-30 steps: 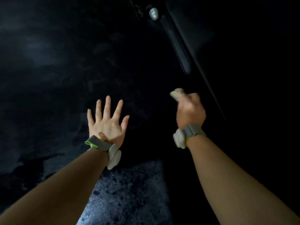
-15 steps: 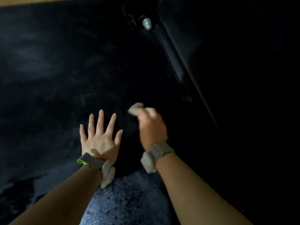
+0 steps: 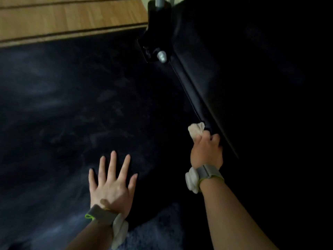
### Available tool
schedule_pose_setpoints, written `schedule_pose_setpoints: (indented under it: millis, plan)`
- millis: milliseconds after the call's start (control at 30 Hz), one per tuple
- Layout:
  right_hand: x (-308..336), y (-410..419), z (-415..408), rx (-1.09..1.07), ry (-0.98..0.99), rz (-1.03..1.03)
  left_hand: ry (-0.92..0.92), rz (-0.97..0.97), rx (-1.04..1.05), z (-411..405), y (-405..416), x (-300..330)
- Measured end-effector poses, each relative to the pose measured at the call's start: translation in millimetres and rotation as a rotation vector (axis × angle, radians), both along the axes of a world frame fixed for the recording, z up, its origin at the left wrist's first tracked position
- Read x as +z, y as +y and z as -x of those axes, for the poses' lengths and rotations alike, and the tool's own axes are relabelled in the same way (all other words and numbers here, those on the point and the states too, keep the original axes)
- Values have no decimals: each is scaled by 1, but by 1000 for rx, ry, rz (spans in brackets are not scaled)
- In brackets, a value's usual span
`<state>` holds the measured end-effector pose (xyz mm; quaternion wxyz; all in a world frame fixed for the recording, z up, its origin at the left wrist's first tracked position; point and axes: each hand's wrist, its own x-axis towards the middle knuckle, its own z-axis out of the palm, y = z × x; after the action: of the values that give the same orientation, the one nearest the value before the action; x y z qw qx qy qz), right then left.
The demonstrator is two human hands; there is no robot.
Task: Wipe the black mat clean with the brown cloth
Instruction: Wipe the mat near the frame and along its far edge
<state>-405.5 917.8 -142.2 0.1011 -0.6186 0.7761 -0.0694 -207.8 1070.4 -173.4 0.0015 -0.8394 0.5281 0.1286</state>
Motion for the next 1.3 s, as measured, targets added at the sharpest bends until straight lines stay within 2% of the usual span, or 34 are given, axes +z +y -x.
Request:
schedule_pose_setpoints:
  millis: [67,200,267,300,433,500,567,633,700,733,800,867,933,1033,1100,1200,1233,1300]
  plan:
    - [5,6,-7,24,-29,-17,7,-26,-14,-1,-1,0]
    - [10,63,-43,420,-138,-5,2,-49,-15,0,0,2]
    - [2,79,-39,588,-97,66,1,-59,-29,1,2,3]
    - [1,75,-27,555,-75,53,11,-57,-33,1,3,2]
    - [7,44,43,56,38,90,16,-9,-22,1,3,4]
    - [7,46,45,-4,59,110,30,-16,-19,2,3,6]
    - [8,61,19,-7,-14,89,42,-21,-17,4,3,7]
    - [8,89,-13,182,-106,69,39,-15,-25,5,2,9]
    - [0,116,-29,433,-43,77,34,-19,-29,5,2,9]
    - [-2,117,-22,447,-7,72,33,-19,-28,5,2,9]
    - [2,114,12,262,-36,66,33,-12,-27,5,3,9]
    - [5,106,54,-30,3,99,34,-9,-18,5,4,9]
    - [8,106,78,-148,69,119,25,-12,-27,7,7,9]
    - [10,110,46,-143,17,119,18,-9,-18,5,4,7]
    - [10,124,19,-19,-73,116,11,-8,-27,5,3,6]
    - [7,135,30,192,-18,151,-9,12,-27,7,3,5]
    - [10,132,46,171,-18,122,-18,18,-29,8,3,5]
    - [15,125,82,-16,21,111,-20,21,-31,8,4,5]
